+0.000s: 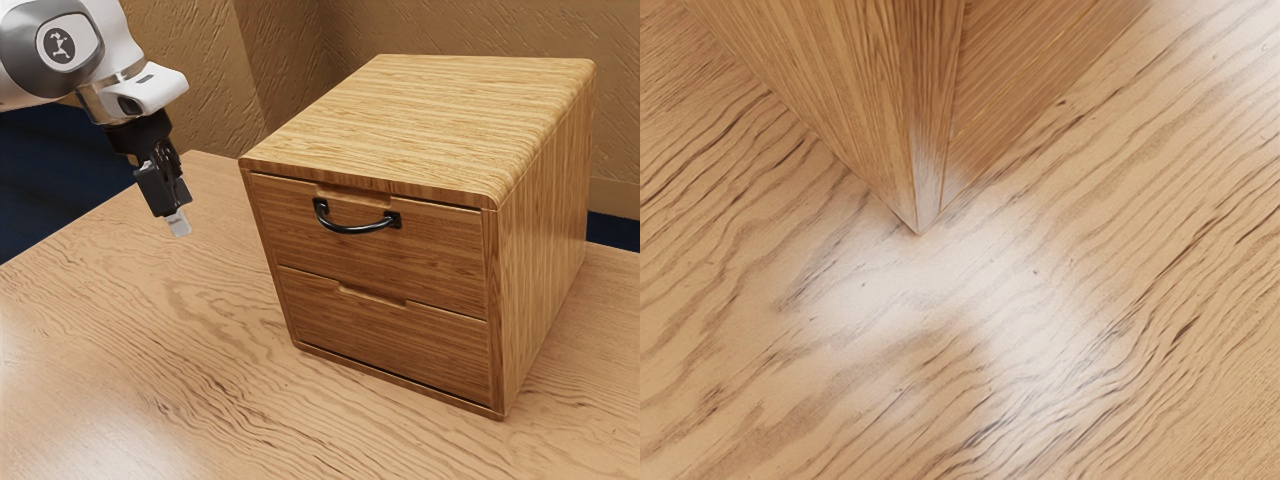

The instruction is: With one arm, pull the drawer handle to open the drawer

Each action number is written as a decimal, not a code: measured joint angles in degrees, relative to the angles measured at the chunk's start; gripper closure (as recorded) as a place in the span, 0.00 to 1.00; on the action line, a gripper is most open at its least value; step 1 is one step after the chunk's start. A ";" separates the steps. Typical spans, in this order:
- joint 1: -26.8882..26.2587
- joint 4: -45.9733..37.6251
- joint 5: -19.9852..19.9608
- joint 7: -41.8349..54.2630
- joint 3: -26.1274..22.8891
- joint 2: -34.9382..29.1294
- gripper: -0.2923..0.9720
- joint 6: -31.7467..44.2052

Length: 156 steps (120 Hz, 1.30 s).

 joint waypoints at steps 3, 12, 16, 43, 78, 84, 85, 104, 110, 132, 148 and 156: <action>0.00 0.00 0.00 0.00 0.00 -0.01 0.23 0.00; 0.00 0.00 0.00 0.00 0.00 0.00 0.23 0.00; 0.00 0.00 0.00 0.00 0.00 0.01 0.23 0.00; -0.41 0.99 0.11 0.09 -0.12 -1.89 0.23 -0.29; -6.18 11.54 -1.28 10.70 -3.79 -4.46 0.23 -0.61; -7.49 11.02 -1.09 13.31 -3.82 -4.20 0.23 -0.60; -7.63 10.95 -1.06 13.72 -3.84 -4.13 0.23 -0.59; -9.05 9.47 -0.73 20.59 -3.97 -2.38 0.23 -0.53; -9.42 9.37 -0.64 22.43 -3.96 -1.97 0.23 -0.48; -11.85 1.65 3.64 27.55 -4.14 -7.42 0.23 0.06; -7.94 -5.12 4.93 26.80 -4.29 -11.00 0.23 0.76; -7.98 -6.53 5.34 25.59 -4.62 -11.17 0.23 1.00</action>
